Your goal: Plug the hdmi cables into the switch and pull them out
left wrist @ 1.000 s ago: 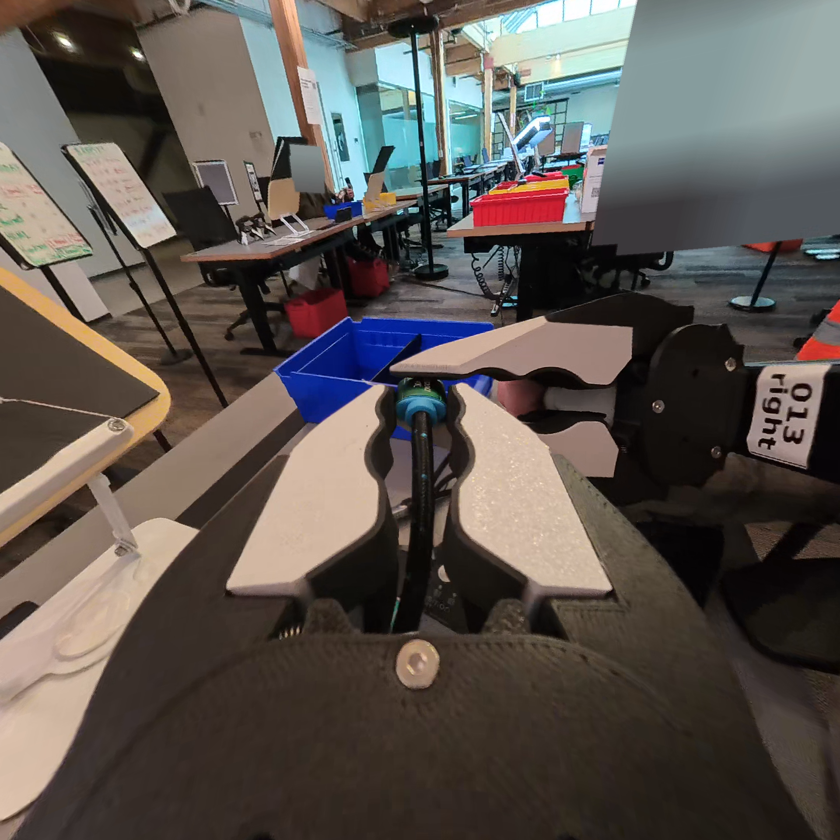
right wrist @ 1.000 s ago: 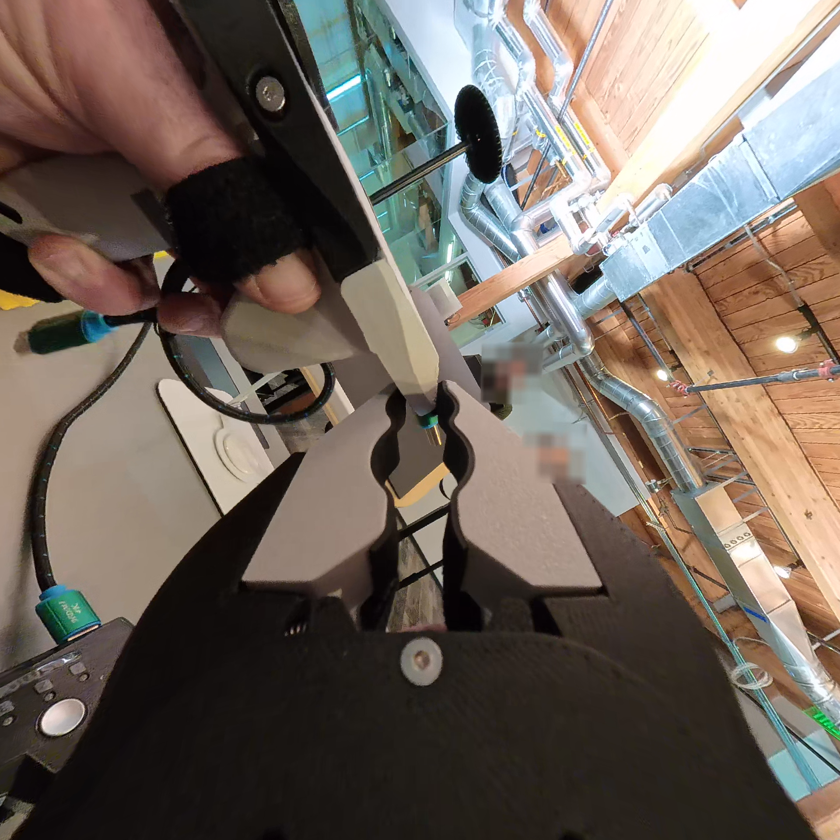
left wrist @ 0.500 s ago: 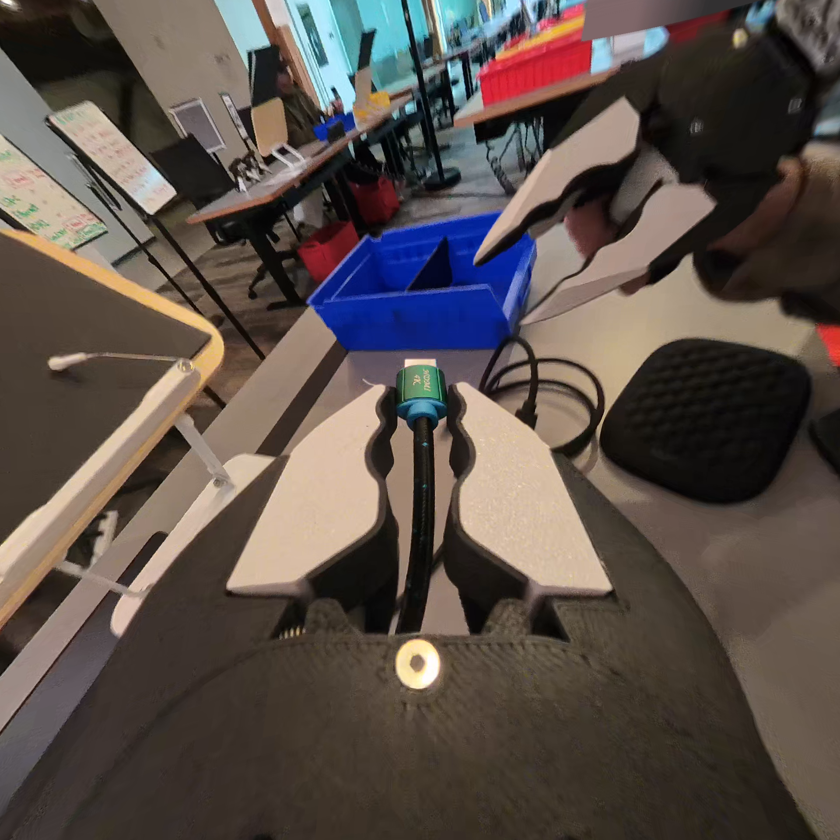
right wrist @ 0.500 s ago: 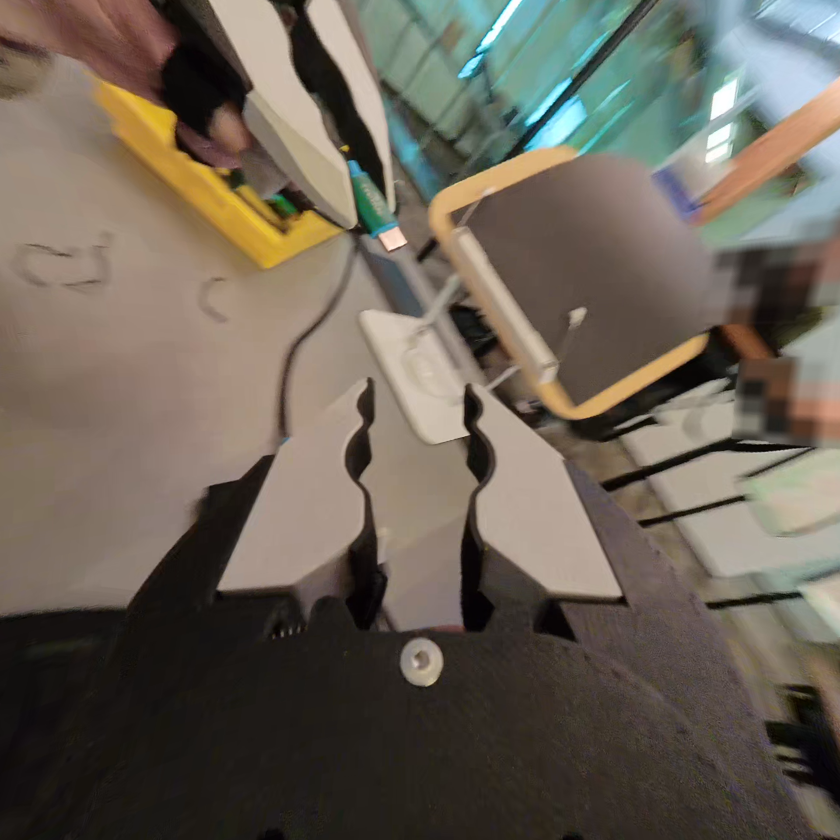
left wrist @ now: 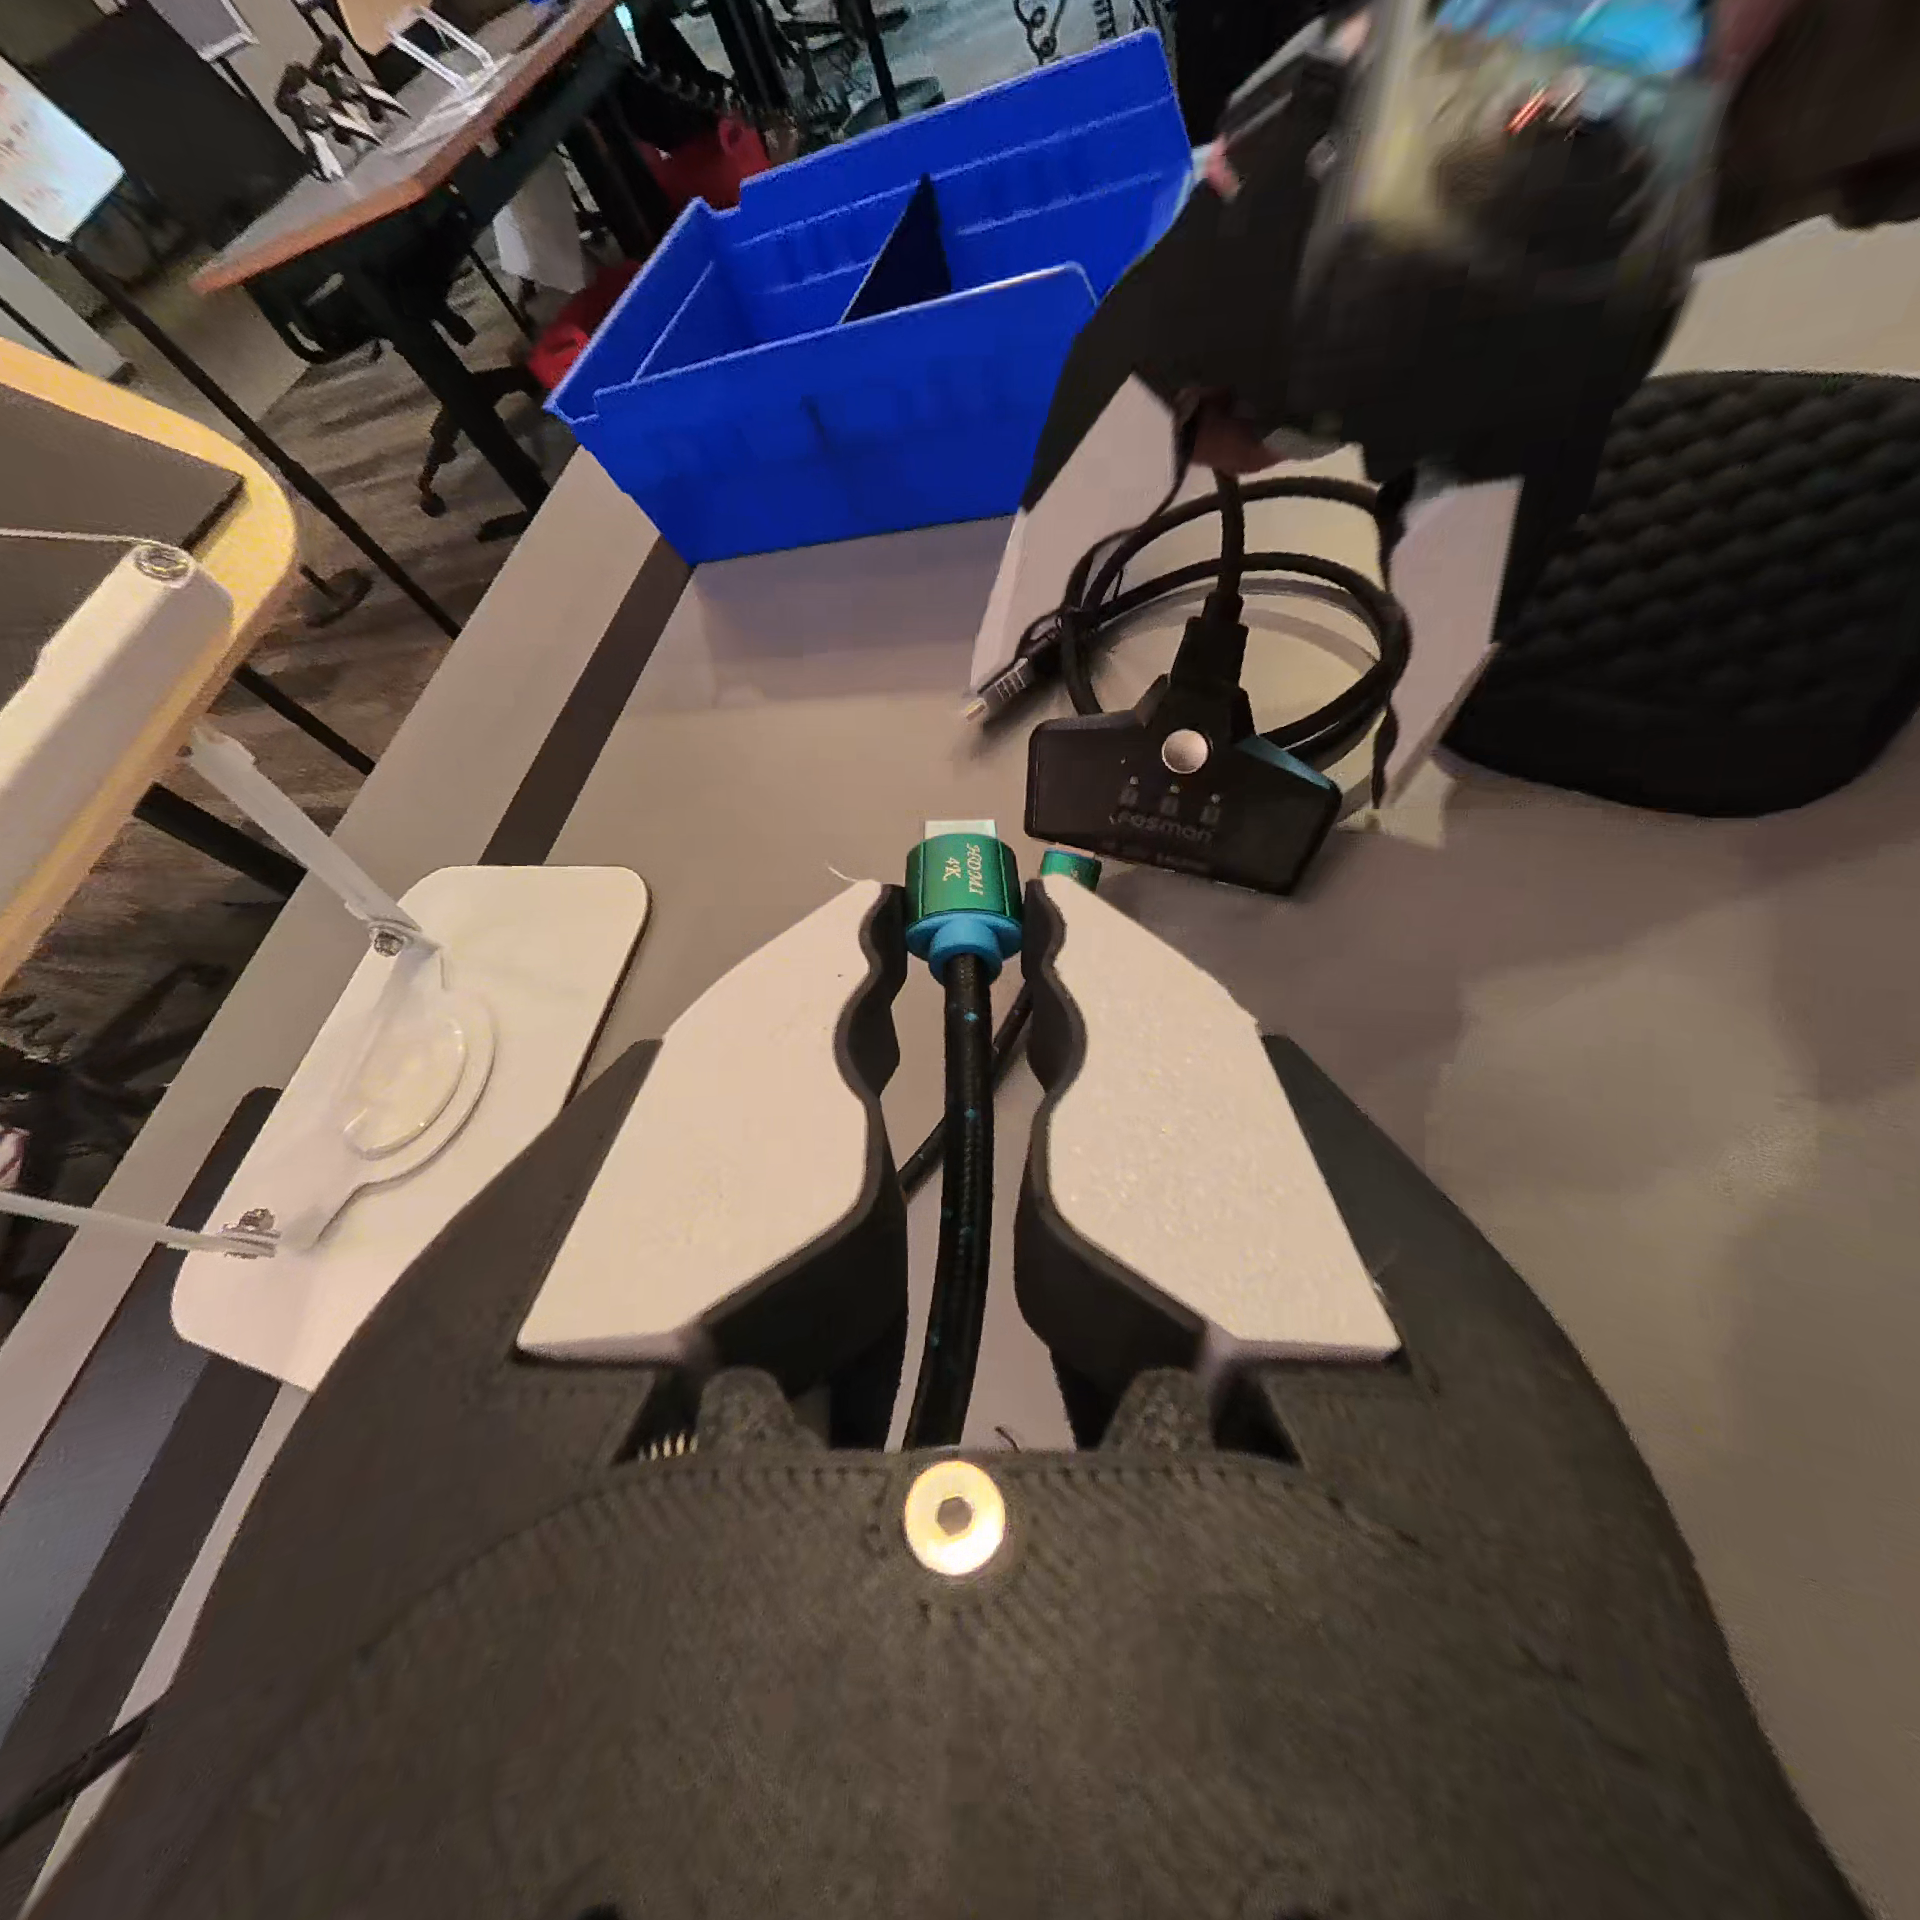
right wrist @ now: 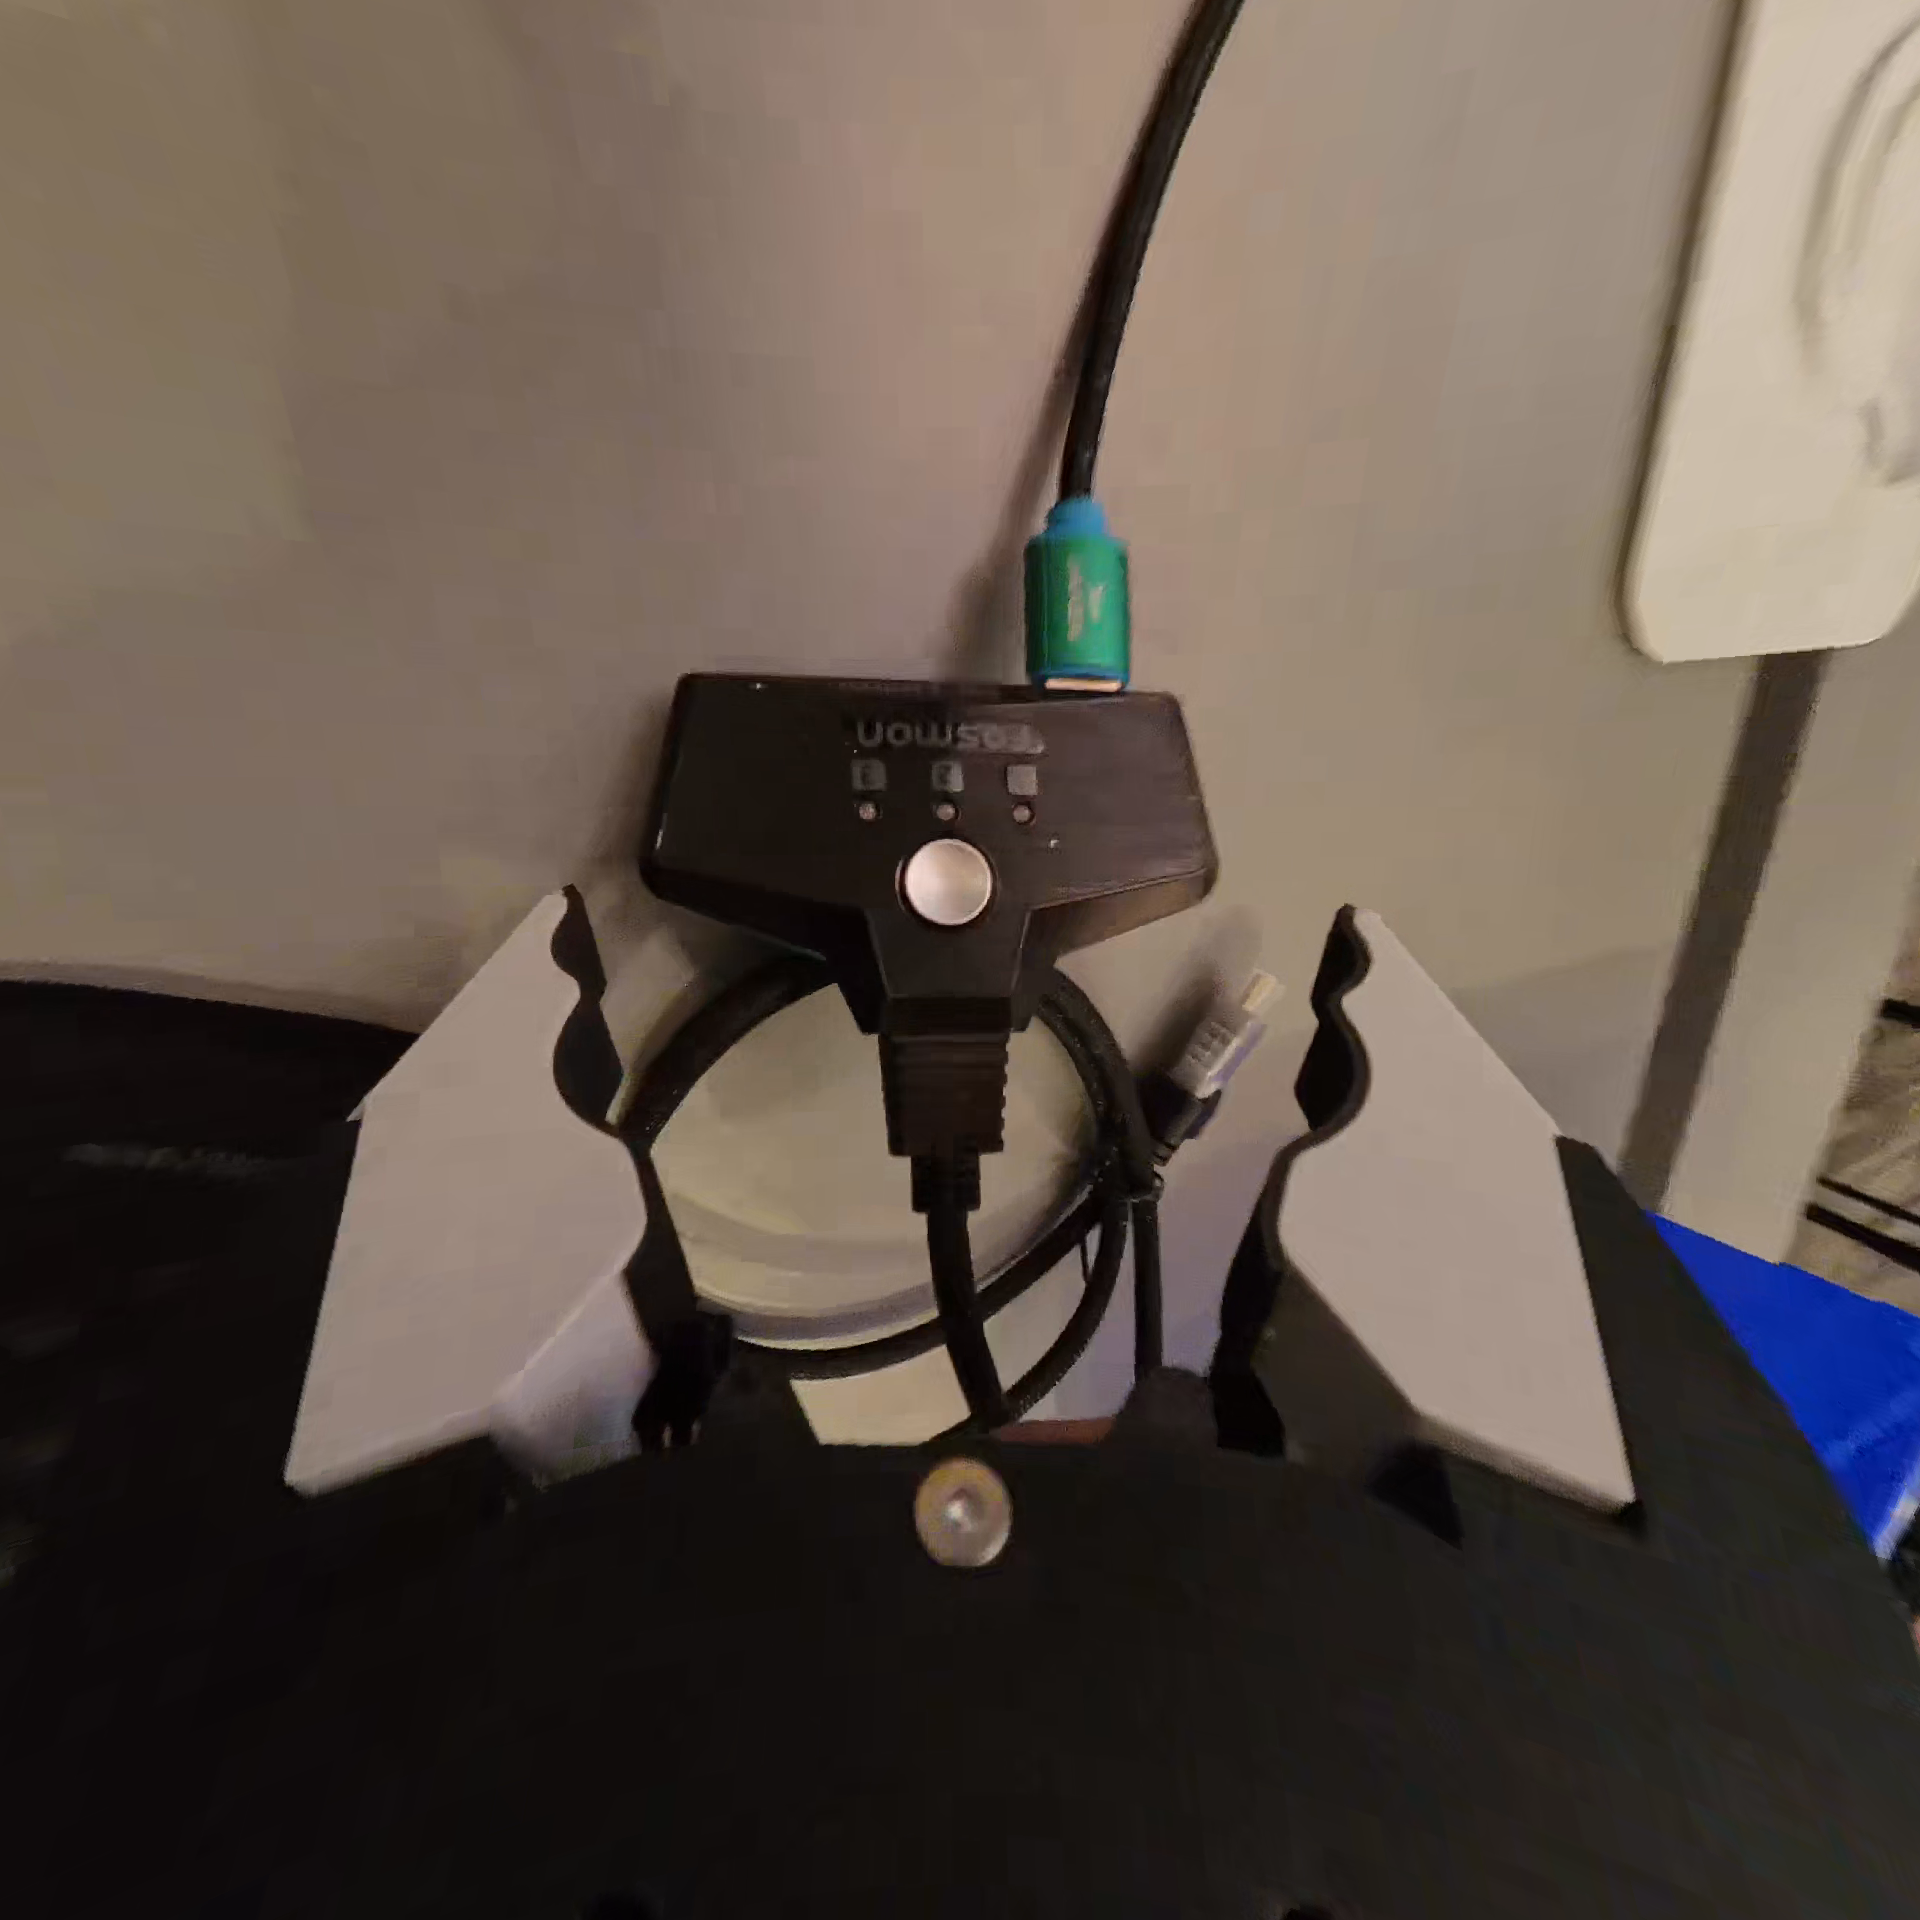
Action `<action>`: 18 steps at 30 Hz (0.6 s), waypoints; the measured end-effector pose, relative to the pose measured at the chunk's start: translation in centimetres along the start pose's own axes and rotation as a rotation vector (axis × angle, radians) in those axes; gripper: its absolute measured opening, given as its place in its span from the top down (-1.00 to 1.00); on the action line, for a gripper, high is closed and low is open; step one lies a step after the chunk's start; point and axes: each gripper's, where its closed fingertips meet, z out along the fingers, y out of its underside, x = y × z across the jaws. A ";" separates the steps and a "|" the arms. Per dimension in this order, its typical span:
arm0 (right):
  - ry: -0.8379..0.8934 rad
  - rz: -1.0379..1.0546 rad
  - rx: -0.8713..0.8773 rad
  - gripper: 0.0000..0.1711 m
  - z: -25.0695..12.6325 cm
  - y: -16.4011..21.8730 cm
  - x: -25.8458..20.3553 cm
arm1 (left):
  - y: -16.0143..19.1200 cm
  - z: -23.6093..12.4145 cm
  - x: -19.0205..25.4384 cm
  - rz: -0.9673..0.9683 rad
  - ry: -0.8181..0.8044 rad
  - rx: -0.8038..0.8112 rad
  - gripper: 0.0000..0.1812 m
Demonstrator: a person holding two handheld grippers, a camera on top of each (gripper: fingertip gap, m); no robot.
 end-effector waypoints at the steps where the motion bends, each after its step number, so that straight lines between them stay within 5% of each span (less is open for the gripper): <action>1: -0.029 0.003 -0.028 -0.56 0.7 0.4 -0.1 | 0.0 0.1 0.1 -0.002 0.006 0.008 0.76; 5: -0.173 0.064 0.002 -0.35 1.8 0.0 -0.6 | 0.2 0.4 0.5 -0.036 0.037 0.043 0.76; 11: -0.244 0.102 0.021 -0.34 1.9 0.0 -0.7 | 1.2 0.0 -0.3 -0.092 0.022 0.052 0.76; 18: -0.272 0.245 0.262 -0.33 -1.2 -1.7 1.7 | 0.3 -1.1 -1.0 -0.087 0.011 0.077 0.76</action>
